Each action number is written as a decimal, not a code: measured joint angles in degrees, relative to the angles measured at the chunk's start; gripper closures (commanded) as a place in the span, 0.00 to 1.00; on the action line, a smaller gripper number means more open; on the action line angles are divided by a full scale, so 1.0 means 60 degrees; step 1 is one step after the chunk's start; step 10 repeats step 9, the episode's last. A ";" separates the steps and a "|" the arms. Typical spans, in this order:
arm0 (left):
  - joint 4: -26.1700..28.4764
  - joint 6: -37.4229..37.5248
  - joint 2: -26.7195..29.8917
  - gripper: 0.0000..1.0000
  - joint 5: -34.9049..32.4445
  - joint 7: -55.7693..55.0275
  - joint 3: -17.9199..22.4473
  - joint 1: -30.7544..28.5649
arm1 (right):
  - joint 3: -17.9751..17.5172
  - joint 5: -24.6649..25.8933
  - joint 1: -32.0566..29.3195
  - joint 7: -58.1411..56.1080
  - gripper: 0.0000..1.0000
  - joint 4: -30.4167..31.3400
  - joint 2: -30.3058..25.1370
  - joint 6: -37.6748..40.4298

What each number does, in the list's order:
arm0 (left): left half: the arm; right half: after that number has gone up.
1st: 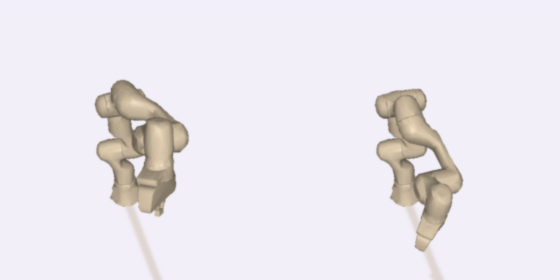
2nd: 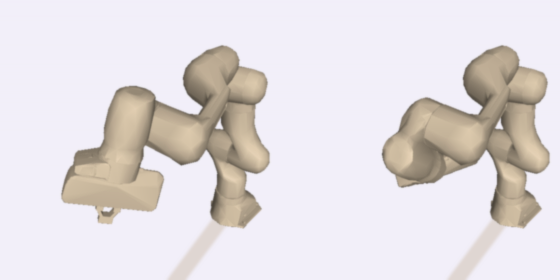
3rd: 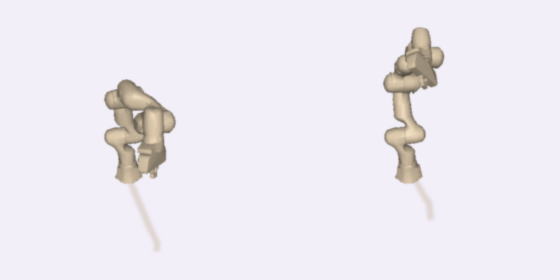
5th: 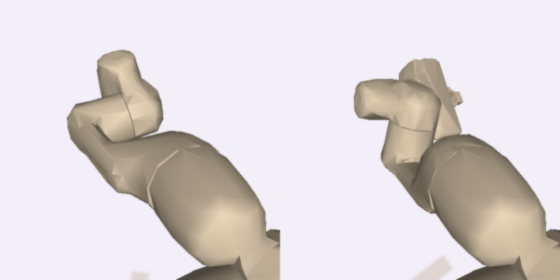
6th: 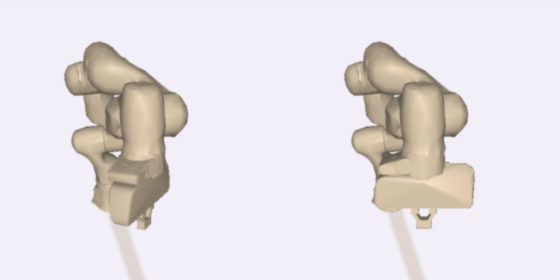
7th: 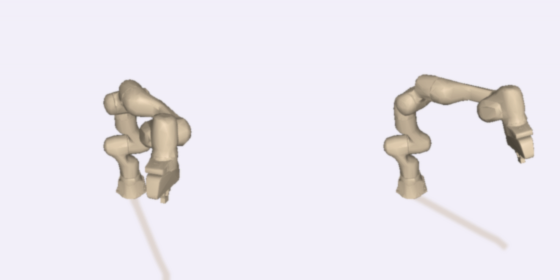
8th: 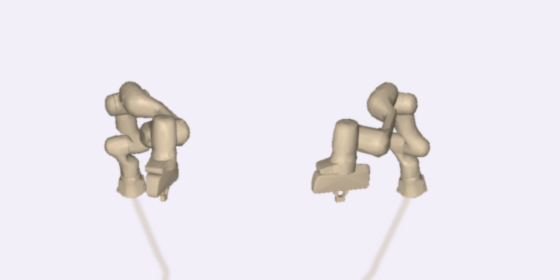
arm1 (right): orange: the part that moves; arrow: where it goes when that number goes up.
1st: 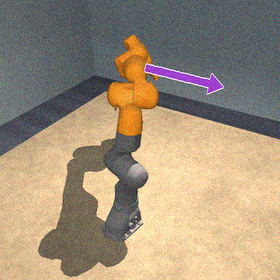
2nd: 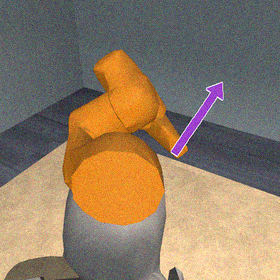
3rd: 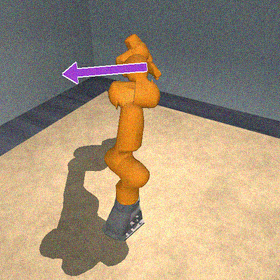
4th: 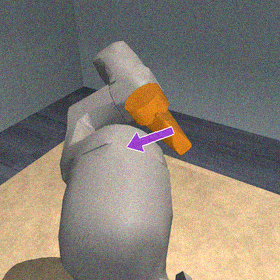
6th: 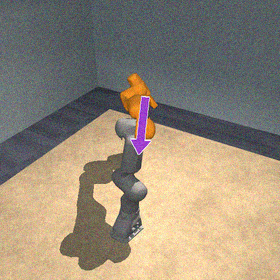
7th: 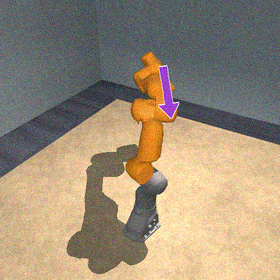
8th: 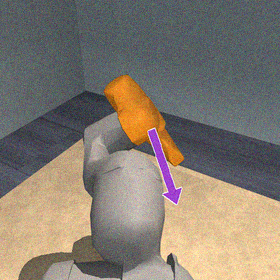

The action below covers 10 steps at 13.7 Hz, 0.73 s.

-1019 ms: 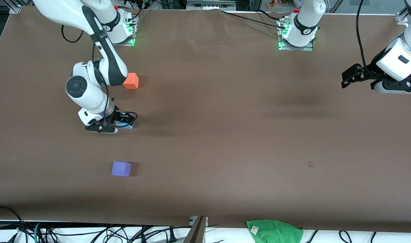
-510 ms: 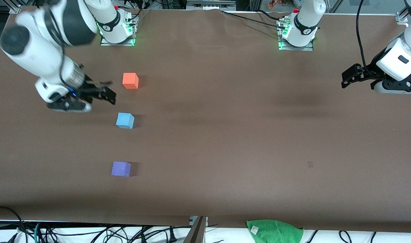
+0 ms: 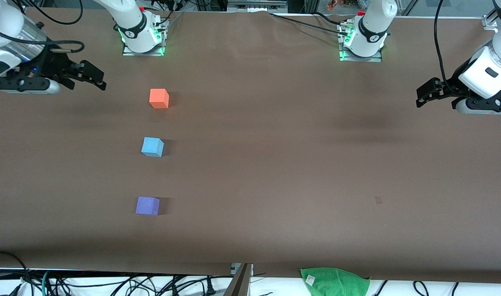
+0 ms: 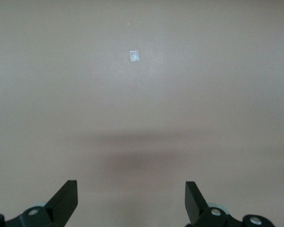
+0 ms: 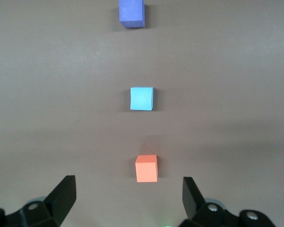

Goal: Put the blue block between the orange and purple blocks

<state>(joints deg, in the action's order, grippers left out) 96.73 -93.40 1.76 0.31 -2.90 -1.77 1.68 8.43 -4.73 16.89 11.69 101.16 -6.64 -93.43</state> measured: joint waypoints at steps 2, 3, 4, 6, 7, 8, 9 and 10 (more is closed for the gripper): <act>0.0000 0.0000 0.0000 0.00 0.0000 0.0000 0.0000 0.0000 | -0.0215 0.0077 -0.0364 -0.0432 0.01 -0.0226 0.0122 0.0156; 0.0000 0.0000 0.0000 0.00 0.0000 0.0000 -0.0001 0.0003 | -0.0454 0.0236 -0.0686 -0.0722 0.01 -0.0361 0.0193 0.0249; 0.0000 0.0000 0.0000 0.00 0.0000 0.0000 -0.0004 0.0016 | -0.0631 0.0419 -0.0925 -0.1000 0.01 -0.0471 0.0247 0.0335; 0.0000 0.0000 0.0000 0.00 0.0000 0.0000 -0.0018 0.0041 | -0.0736 0.0680 -0.1085 -0.1294 0.01 -0.0589 0.0290 0.0434; 0.0000 0.0000 0.0000 0.00 0.0000 0.0000 -0.0038 0.0047 | -0.0743 0.0723 -0.1090 -0.1317 0.01 -0.0610 0.0295 0.0446; 0.0000 0.0000 0.0000 0.00 0.0000 0.0000 -0.0050 0.0056 | -0.0749 0.0727 -0.1091 -0.1319 0.01 -0.0617 0.0297 0.0449; 0.0000 0.0000 0.0000 0.00 0.0000 0.0000 -0.0057 0.0058 | -0.0753 0.0729 -0.1092 -0.1319 0.01 -0.0617 0.0301 0.0450; 0.0000 0.0000 0.0000 0.00 0.0000 0.0000 -0.0057 0.0058 | -0.0753 0.0729 -0.1092 -0.1319 0.01 -0.0617 0.0301 0.0450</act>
